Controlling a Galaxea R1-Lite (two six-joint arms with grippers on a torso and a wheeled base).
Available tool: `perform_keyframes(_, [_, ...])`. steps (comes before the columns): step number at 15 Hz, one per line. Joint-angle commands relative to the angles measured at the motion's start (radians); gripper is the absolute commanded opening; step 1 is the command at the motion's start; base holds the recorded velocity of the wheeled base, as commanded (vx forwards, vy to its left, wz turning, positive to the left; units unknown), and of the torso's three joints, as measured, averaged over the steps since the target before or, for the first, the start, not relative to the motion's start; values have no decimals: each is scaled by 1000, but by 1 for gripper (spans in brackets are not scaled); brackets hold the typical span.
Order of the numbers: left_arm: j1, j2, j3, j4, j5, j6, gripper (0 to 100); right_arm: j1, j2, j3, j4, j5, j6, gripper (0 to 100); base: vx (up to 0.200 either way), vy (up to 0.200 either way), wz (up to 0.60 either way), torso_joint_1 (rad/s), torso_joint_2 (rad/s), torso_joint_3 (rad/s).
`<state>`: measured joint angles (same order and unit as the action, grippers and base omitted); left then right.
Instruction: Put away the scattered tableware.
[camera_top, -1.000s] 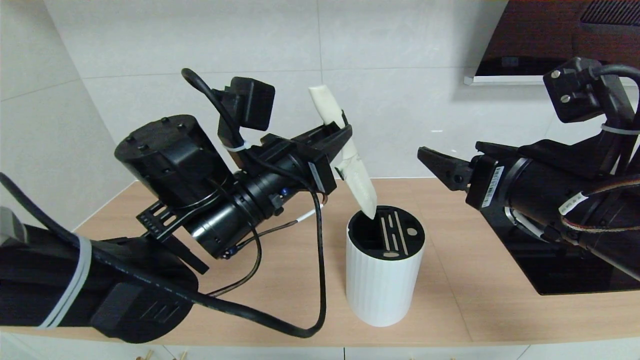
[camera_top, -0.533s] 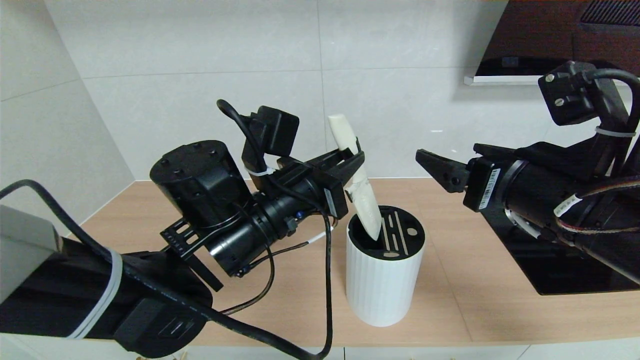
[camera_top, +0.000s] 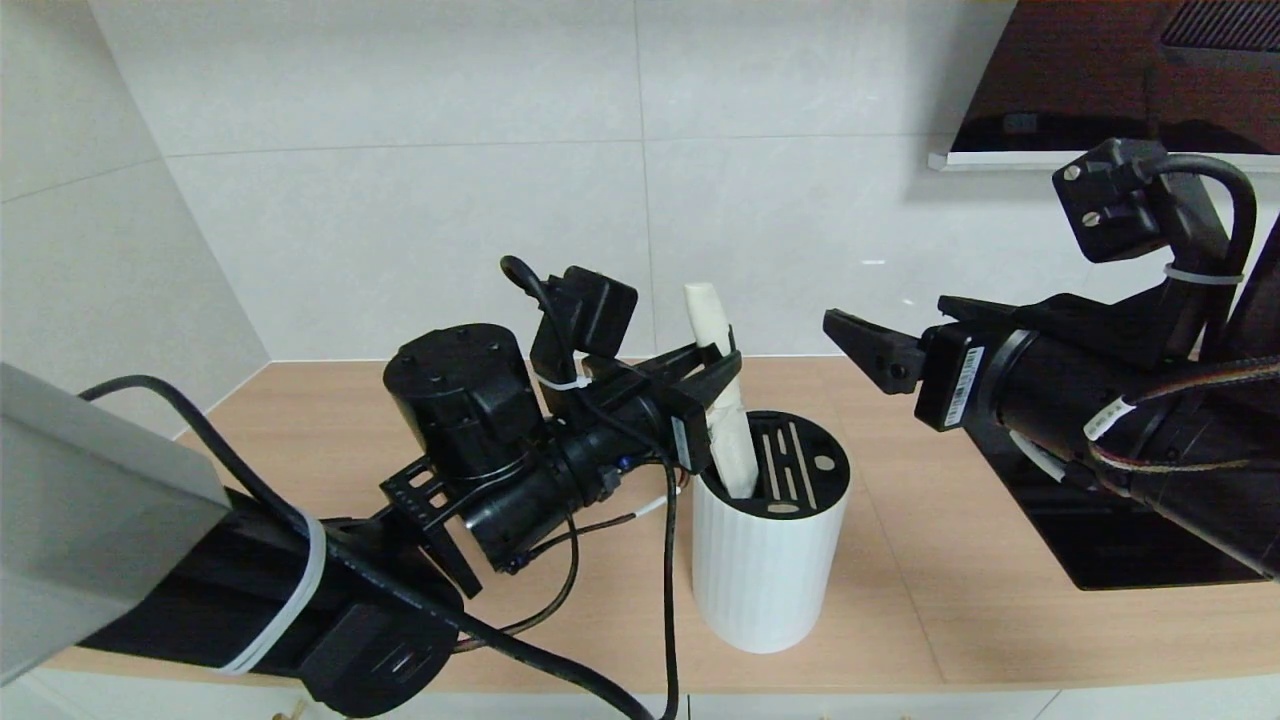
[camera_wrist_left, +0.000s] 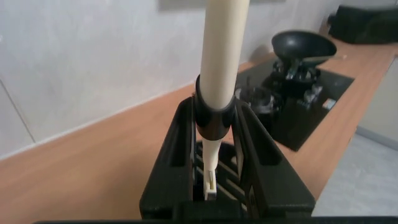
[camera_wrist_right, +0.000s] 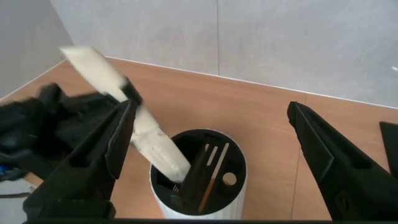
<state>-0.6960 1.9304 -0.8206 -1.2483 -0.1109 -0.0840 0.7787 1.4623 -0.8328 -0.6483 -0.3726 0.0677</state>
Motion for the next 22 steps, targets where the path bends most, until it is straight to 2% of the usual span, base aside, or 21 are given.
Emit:
perform_keyframes(1, [-8, 39, -2, 1, 0, -2, 0, 1, 9, 0, -1, 0, 0, 100, 0, 0, 0, 0, 0, 0])
perform_keyframes(6, [-50, 114, -35, -13, 5, -5, 0, 1, 18, -2, -1, 0, 0, 100, 0, 0, 0, 0, 0, 0])
perform_keyframes(13, [-53, -47, -23, -10, 7, -8, 0, 2, 29, 0, -4, -2, 0, 100, 0, 0, 0, 0, 0, 0])
perform_keyframes(16, [-54, -65, -15, 12, 5, -51, 0, 1, 30, 0, -2, -2, 0, 100, 0, 0, 0, 0, 0, 0])
perform_keyframes(22, [-57, -2, -6, 17, 0, -51, 0, 1, 29, 1, -4, -2, 0, 100, 0, 0, 0, 0, 0, 0])
